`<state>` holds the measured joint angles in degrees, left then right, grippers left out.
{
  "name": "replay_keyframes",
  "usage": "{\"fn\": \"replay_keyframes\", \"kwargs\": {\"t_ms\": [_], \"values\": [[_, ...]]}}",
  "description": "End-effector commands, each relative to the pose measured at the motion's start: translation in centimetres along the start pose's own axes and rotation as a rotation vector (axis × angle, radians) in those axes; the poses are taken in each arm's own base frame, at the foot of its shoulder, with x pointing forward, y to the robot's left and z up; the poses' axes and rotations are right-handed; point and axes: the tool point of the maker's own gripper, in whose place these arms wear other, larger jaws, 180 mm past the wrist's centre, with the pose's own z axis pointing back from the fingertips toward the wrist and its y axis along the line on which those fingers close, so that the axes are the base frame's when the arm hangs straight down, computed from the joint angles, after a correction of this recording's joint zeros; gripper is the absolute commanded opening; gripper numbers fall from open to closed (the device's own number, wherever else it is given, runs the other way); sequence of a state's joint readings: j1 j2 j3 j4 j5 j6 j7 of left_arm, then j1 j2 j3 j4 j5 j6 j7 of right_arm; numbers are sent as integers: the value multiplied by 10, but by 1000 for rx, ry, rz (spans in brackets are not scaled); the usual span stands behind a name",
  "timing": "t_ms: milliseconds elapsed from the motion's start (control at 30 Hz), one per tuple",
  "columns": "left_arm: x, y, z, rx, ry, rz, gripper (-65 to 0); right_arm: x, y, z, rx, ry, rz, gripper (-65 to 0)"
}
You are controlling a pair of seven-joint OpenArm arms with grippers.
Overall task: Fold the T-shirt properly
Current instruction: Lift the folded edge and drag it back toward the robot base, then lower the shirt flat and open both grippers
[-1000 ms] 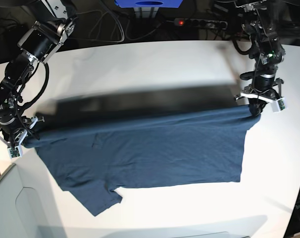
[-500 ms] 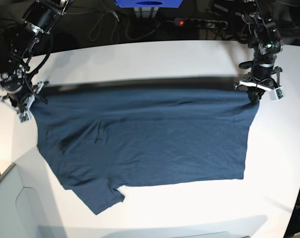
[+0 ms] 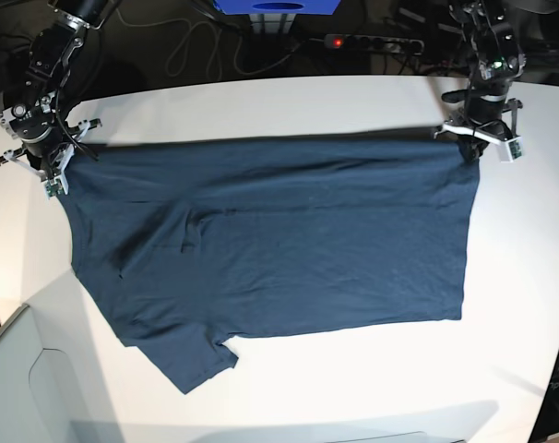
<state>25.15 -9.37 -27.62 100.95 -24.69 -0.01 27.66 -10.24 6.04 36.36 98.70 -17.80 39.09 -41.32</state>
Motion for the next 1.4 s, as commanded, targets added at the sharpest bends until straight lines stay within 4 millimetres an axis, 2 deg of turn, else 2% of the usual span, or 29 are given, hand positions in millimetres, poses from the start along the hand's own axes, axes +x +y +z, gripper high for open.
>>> {"fn": "replay_keyframes", "kwargs": {"t_ms": [0, 233, 467, 700, 1100, 1367], "values": [[6, 4, 5, 7, -23, -15, -650, 2, -10, 6, -17, -8, 37, -646], [-26, 10, 18, 26, 50, -5, -650, -30, 2, 10, 12, 59, 53, -646], [-45, 18, 29, 41, 101, -12, -650, -54, 9, 15, 29, 113, 62, -646], [-50, 20, 32, 47, 116, -14, -650, -54, 8, 29, 10, 107, 93, -645], [-62, 25, 39, 55, 148, -21, -650, -67, 13, 32, 21, 137, 97, -644], [-62, 25, 39, 57, 150, -20, -650, -74, 14, 33, 19, 153, 71, -640]]}}
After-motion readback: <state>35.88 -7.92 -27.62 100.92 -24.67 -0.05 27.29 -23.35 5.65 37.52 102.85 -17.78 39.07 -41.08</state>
